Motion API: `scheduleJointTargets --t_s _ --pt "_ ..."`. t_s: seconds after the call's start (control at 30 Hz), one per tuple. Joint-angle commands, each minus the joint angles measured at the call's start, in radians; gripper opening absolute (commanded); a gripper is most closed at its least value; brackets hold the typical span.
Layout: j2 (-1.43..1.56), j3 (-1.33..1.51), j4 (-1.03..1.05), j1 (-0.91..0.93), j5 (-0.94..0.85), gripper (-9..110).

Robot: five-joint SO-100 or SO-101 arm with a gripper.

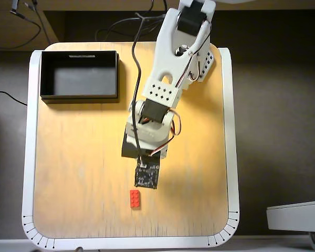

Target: Grasp a lego block and put it in the bin.

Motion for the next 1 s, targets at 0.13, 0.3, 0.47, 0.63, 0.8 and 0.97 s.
scheduleJointTargets --t_s 0.13,0.3,0.47,0.63,0.8,0.97 --pt "-0.144 -0.318 0.012 0.006 0.054 14" --pt "-0.247 -0.433 0.012 0.017 0.074 17" --pt "-0.345 -0.520 0.011 0.034 0.081 21" --pt "-0.410 -0.552 -0.003 0.040 0.089 23" --pt "-0.449 -0.552 -0.084 0.046 0.089 25" --pt "-0.480 -0.557 -0.164 0.049 0.097 25"
